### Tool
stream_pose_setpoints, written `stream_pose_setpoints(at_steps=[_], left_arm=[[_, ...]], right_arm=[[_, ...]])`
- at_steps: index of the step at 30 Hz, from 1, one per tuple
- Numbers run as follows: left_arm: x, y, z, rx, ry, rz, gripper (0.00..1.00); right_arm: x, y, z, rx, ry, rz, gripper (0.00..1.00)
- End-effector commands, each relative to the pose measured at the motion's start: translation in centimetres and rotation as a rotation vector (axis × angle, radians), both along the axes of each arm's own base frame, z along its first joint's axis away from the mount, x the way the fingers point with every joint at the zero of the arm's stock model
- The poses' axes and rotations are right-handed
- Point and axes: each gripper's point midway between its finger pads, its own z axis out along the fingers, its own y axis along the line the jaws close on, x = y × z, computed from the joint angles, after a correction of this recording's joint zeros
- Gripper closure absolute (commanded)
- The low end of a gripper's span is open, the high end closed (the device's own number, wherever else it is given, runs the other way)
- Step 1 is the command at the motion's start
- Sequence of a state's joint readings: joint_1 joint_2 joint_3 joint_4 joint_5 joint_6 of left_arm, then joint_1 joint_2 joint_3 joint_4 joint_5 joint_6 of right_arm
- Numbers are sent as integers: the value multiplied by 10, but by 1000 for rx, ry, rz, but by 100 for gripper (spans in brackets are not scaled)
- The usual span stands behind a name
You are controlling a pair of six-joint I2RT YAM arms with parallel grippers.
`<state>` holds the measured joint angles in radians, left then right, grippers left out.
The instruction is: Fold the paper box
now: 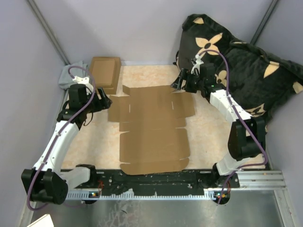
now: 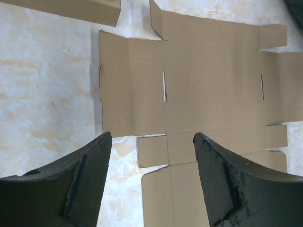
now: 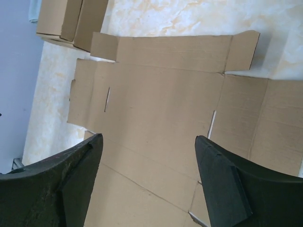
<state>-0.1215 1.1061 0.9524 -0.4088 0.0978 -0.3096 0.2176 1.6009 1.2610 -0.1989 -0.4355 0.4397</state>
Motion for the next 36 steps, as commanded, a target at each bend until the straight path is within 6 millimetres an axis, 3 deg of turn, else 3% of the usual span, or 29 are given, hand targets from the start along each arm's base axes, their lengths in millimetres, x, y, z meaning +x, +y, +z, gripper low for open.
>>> stream_pose_setpoints(at_steps=[1,4,12,18,28,36], left_arm=[[-4,1,5,4,-24,-9,24],[-4,0,5,-1,-22,-15,24],[-4,0,1,-3,-7,-15,24],[-4,-1,-1,-6,2,-17,24],[-3,0,-6,-4,21,-11,25],[-2,1,-13,-3,41,-8,25]], right_arm=[[3,-1,39,16,-136,-6,20],[11,-8,36,-29,-124,-44,20],[64,-39,-11,-245,84,-225,31],[89,-52,-34,-352,141,-280,34],[109,-30,-80,-453,193,-248,36],[133,-18,-110,-468,217,-246,45]])
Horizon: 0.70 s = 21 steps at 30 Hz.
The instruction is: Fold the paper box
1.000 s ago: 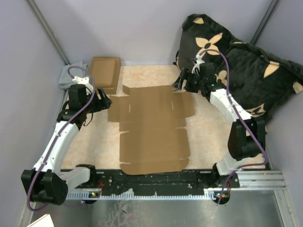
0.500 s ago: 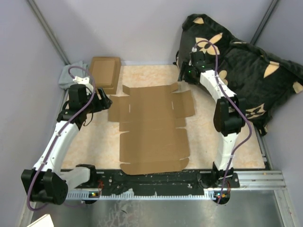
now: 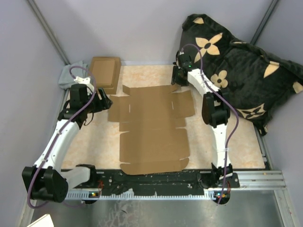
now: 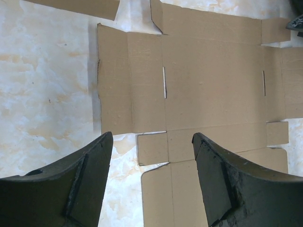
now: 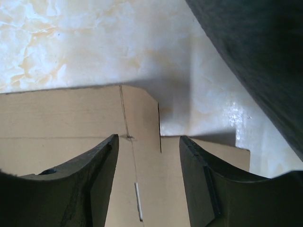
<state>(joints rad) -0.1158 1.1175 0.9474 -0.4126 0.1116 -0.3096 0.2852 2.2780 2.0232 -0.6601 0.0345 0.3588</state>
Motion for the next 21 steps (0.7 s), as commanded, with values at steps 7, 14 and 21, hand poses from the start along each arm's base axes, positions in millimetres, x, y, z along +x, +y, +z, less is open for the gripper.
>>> stream_pose_setpoints(at_steps=[7,14,21], left_arm=[[1,3,-15,8,50,7,26],[3,2,-25,7,82,12,26],[36,-13,-19,-76,97,3,27]], right_arm=[[24,9,-11,-47,-14,22,54],[22,13,-12,-71,-14,52,92],[15,19,2,-139,-54,78,100]])
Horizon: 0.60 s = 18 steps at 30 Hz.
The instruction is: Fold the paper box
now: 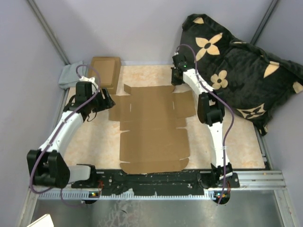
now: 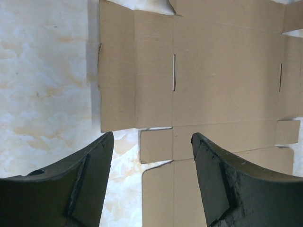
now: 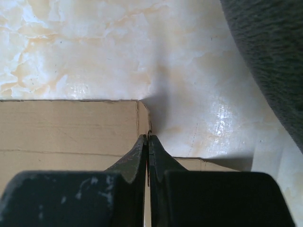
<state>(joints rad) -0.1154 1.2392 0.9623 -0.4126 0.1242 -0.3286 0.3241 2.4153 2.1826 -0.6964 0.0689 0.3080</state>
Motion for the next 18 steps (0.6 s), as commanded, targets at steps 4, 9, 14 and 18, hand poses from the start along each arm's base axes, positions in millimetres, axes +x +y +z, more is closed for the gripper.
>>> stream_pose_setpoints(at_steps=[4,9,14,18], left_arm=[[57,-22,12,-98,40,5,28],[90,-35,-5,-46,102,10,28],[110,-49,-32,16,202,2,28],[120,-60,-57,38,242,-7,29]], right_arm=[[-8,-1,28,-119,-63,27,100],[-28,-2,37,-144,-92,38,100],[-46,2,45,-133,-107,68,100],[-53,4,43,-125,-96,88,100]])
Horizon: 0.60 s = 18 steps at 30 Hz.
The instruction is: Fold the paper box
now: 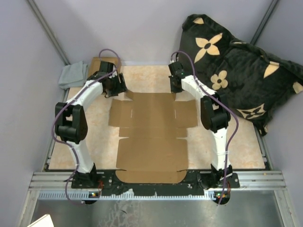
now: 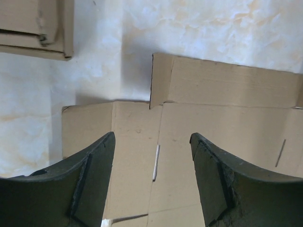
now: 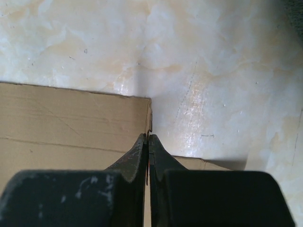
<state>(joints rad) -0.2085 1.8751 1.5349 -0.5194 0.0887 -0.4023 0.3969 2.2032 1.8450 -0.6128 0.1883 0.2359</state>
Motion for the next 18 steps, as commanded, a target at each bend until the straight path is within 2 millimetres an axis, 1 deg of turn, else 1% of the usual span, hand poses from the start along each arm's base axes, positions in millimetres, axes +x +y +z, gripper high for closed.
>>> stream_pose_setpoints(at_steps=[1,7,11,14,18], left_arm=[[1,-6,-23,45,68,9,29],[10,-7,-42,68,94,21,29],[15,-13,-46,54,82,14,29],[23,-21,-45,42,53,-10,30],[34,-31,-50,34,35,-41,31]], right_arm=[[2,6,40,26,-90,35,100],[-2,8,38,36,-84,59,100],[-4,12,36,50,-79,75,100],[-4,14,38,56,-81,82,100],[-2,16,41,60,-88,89,100]])
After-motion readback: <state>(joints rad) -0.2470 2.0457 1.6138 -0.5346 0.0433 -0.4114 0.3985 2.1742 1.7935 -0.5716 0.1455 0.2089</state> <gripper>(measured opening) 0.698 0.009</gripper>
